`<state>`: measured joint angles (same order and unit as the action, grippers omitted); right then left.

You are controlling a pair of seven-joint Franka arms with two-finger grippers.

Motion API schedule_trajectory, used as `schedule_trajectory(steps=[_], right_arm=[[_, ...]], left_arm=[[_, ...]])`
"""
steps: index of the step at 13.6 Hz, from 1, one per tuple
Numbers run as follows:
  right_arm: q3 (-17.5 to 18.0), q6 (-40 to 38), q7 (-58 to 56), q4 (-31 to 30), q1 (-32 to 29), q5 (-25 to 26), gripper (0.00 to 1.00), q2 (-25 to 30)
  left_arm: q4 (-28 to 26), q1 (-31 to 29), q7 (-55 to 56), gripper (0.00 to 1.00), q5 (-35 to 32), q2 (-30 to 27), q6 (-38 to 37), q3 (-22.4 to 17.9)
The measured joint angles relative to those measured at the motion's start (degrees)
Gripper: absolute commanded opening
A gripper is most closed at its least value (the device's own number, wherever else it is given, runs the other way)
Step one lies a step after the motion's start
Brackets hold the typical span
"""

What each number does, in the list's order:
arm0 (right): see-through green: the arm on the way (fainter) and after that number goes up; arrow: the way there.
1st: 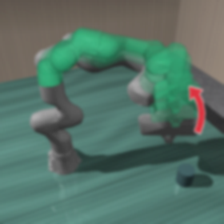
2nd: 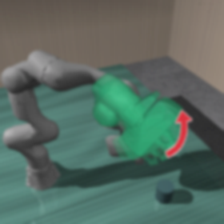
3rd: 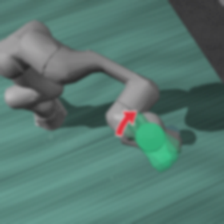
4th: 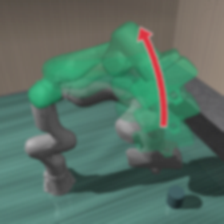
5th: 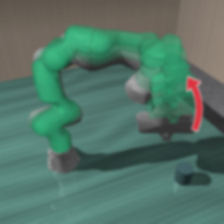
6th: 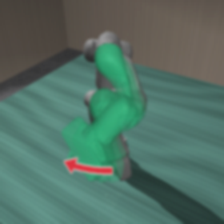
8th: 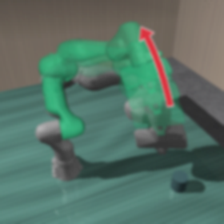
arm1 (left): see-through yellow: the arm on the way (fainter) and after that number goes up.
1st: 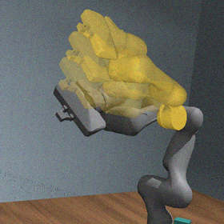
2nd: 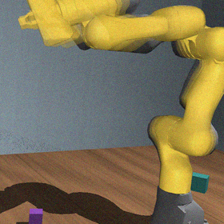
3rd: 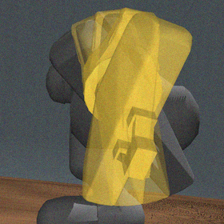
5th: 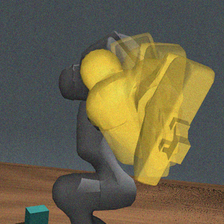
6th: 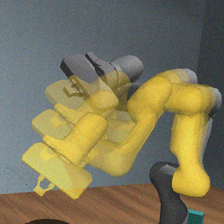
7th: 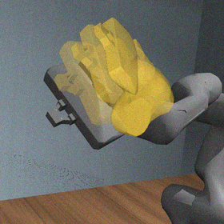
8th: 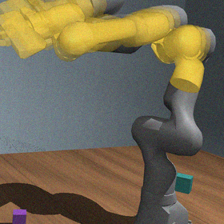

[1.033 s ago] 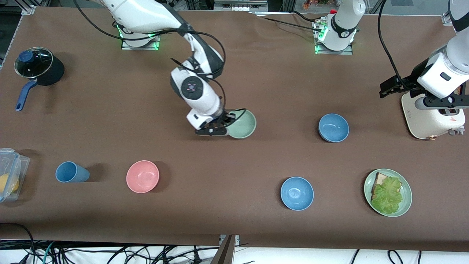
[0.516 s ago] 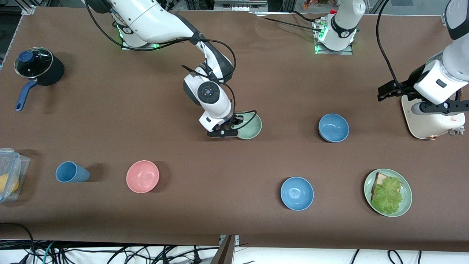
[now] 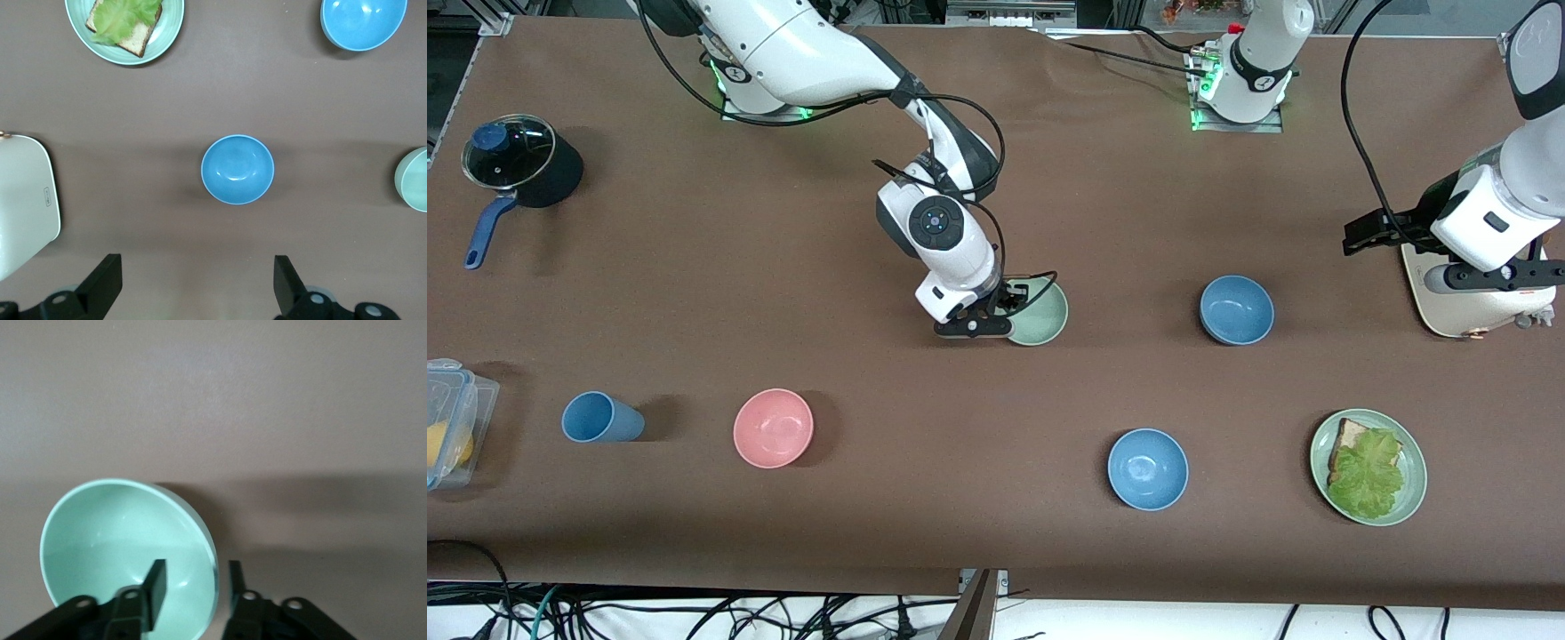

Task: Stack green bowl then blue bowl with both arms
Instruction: 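Release the green bowl while the left gripper reaches the blue bowl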

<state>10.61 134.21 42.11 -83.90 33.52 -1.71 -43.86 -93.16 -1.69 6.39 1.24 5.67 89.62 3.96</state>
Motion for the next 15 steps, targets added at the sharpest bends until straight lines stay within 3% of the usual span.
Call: schedule_trajectory(steps=[3, 6, 8, 11, 13, 15], right_arm=[[-4.85, -5.32, -0.13, 1.44, -0.69, 0.12, 1.00, 4.37], [-7.43, -13.81, -5.52, 1.76, -7.02, 0.14, 1.00, 11.60], [-7.60, -21.24, -9.58, 1.80, -11.60, 0.14, 1.00, 16.60], [-8.04, -31.59, -15.47, 1.27, -16.18, 0.14, 1.00, 24.18], [-10.00, -35.14, -18.77, -0.78, -17.00, 0.13, 1.00, 28.90], [-12.10, -35.95, -22.04, -3.93, -17.20, -0.48, 1.00, 32.78]], left_arm=[[-0.10, -0.79, -3.09, 1.00, 0.01, 2.33, -1.50, -0.01], [-1.31, -3.51, -10.70, 1.00, 0.01, 7.13, 1.82, -0.10], [-7.15, -4.20, -14.87, 1.00, 0.02, 9.58, 11.86, -0.09], [-21.99, -4.10, -16.34, 1.00, 0.03, 10.89, 33.56, 0.48], [-29.99, -3.75, -16.56, 1.00, 0.03, 11.72, 46.18, 0.82], [-33.79, -3.37, -16.83, 1.00, 0.03, 14.18, 53.16, 0.97]])
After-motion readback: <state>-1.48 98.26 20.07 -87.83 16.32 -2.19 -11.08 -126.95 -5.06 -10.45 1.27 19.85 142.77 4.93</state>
